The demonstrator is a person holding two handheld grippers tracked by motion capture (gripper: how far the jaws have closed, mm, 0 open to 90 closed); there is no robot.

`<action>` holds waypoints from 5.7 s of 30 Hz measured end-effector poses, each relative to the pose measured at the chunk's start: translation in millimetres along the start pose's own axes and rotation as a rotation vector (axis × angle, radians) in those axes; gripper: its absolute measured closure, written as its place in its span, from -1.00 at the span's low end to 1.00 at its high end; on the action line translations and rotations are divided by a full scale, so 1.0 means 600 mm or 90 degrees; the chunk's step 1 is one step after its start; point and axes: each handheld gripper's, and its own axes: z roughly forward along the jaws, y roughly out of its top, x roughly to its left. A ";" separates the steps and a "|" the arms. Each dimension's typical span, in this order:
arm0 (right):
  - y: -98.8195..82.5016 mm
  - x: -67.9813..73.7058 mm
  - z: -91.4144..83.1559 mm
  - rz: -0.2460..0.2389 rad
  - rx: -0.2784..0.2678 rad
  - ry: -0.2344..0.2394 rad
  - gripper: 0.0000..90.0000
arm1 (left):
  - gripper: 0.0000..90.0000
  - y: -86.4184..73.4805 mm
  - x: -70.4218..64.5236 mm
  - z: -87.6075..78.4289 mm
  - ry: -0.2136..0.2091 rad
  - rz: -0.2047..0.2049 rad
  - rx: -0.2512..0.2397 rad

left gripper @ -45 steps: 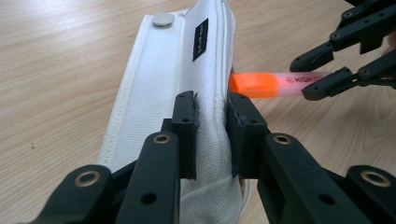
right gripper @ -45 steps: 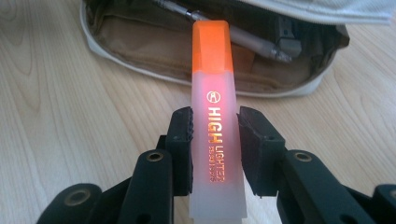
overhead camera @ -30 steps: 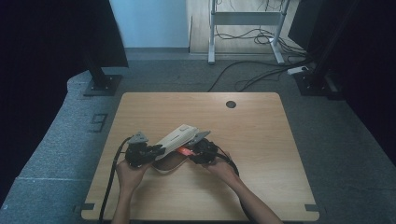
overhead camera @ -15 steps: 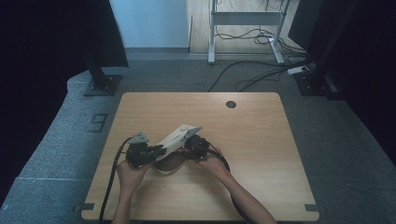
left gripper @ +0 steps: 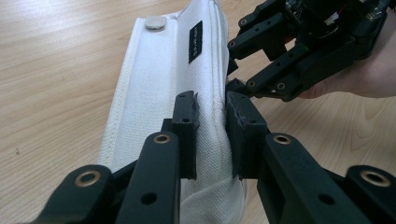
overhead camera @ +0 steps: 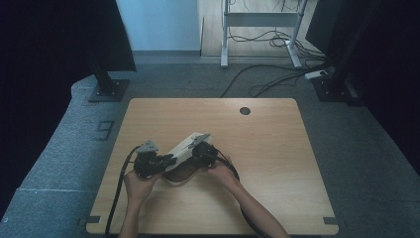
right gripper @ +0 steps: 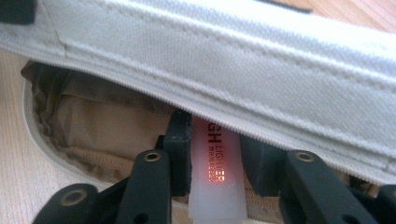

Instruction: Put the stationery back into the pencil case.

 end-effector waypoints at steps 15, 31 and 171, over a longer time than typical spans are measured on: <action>-0.042 0.004 -0.044 0.006 -0.014 0.003 0.13 | 0.66 -0.001 0.001 0.000 0.000 0.000 0.001; -0.063 -0.019 -0.034 0.033 0.027 0.001 0.36 | 0.66 -0.001 0.002 0.000 -0.001 -0.001 0.001; -0.250 -0.050 -0.205 0.115 -0.077 -0.114 -0.73 | -0.71 -0.119 0.008 -0.017 0.099 0.011 0.055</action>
